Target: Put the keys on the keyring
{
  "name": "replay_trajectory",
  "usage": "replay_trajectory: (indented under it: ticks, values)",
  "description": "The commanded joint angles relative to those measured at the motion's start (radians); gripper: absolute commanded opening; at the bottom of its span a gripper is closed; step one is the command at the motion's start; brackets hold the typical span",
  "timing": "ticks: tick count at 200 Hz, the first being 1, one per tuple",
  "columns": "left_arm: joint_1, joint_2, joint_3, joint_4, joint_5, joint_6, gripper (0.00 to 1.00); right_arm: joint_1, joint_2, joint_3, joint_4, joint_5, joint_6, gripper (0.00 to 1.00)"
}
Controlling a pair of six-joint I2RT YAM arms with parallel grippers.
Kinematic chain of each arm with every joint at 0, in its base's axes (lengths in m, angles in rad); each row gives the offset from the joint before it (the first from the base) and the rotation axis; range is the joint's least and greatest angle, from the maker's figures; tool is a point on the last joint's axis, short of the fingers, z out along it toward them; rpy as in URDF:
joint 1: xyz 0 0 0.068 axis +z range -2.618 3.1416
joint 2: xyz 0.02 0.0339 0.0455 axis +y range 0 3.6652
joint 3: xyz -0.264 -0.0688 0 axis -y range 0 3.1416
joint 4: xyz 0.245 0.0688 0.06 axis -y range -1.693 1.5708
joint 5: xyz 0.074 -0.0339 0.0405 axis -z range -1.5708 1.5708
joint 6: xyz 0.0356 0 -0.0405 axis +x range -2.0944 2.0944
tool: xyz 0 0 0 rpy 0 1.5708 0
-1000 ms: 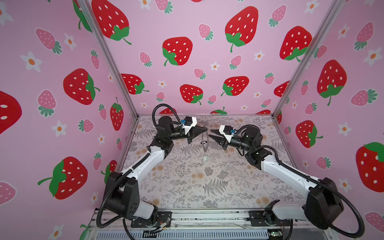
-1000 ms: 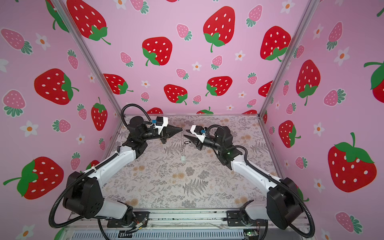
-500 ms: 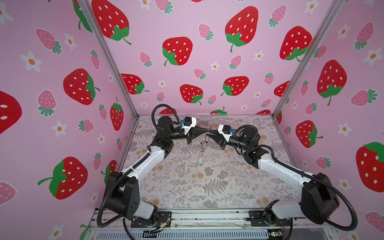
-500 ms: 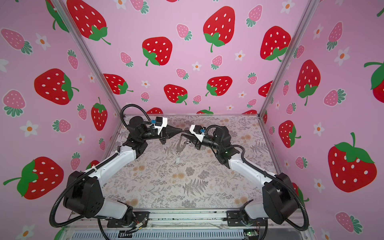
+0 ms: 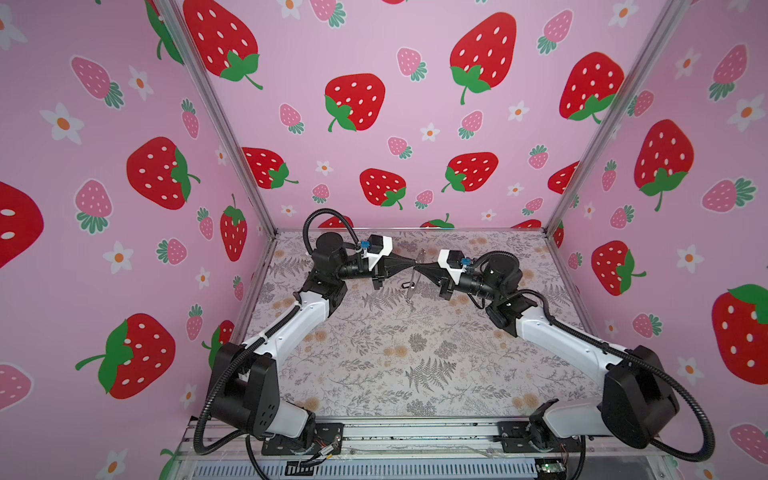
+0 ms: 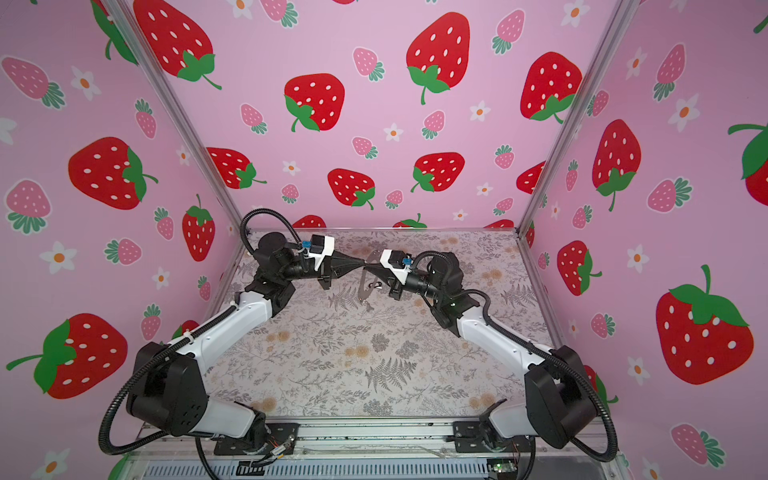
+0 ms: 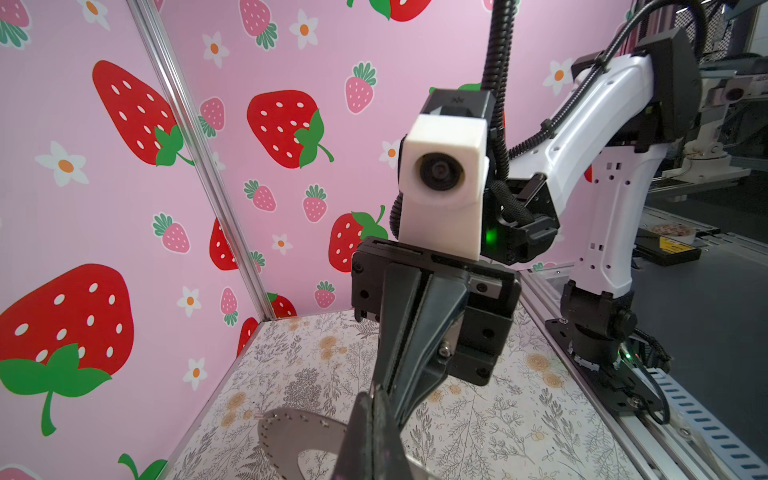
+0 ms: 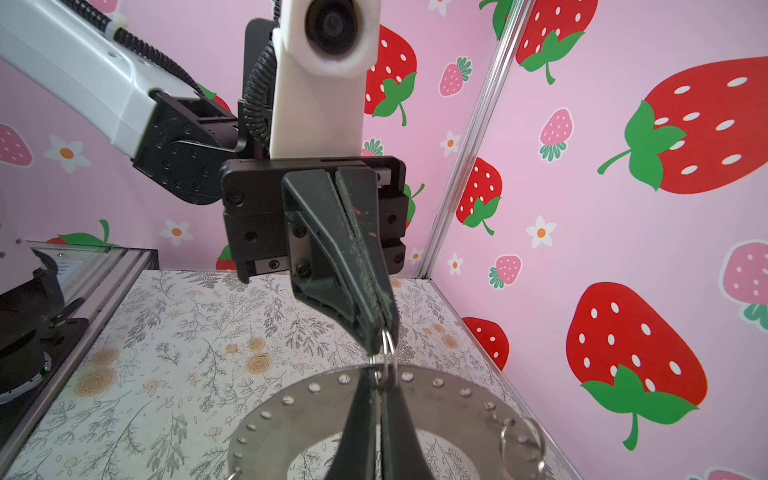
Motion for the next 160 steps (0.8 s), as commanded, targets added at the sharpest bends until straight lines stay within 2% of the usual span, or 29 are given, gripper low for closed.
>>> replay_trajectory:
  ticks: [1, 19, 38, 41, 50, 53, 76, 95, 124, 160]
  values:
    - [-0.006, -0.005, 0.031, 0.017, 0.004, -0.002, 0.0, 0.007, 0.005, 0.004, 0.036, -0.024, -0.006, 0.01]
    - [-0.007, -0.007, 0.038, -0.016, 0.007, 0.014, 0.0, 0.008, 0.005, 0.008, 0.028, -0.023, -0.006, 0.0]
    - [-0.009, -0.021, 0.055, -0.141, -0.001, 0.109, 0.0, 0.007, 0.0, 0.01, 0.004, -0.017, -0.017, 0.0]
    - [-0.009, -0.025, 0.059, -0.167, -0.004, 0.129, 0.04, 0.007, 0.0, 0.013, -0.008, -0.016, -0.023, 0.0]
    - [-0.009, -0.042, 0.071, -0.254, -0.027, 0.198, 0.24, 0.007, 0.0, 0.031, -0.075, -0.009, -0.045, 0.0]
    - [-0.009, -0.049, 0.073, -0.286, -0.039, 0.224, 0.27, 0.007, 0.001, 0.039, -0.101, -0.006, -0.055, 0.0]
    - [-0.01, -0.106, 0.099, -0.509, -0.144, 0.438, 0.35, 0.007, 0.012, 0.117, -0.35, 0.032, -0.148, 0.0]
    - [-0.013, -0.141, 0.111, -0.623, -0.235, 0.567, 0.38, 0.007, 0.024, 0.16, -0.485, 0.061, -0.202, 0.0]
    - [-0.047, -0.17, 0.138, -0.772, -0.372, 0.733, 0.4, 0.008, 0.044, 0.208, -0.588, 0.08, -0.228, 0.0]
    - [-0.107, -0.147, 0.18, -0.878, -0.535, 0.844, 0.4, 0.01, 0.064, 0.245, -0.641, 0.086, -0.235, 0.0]
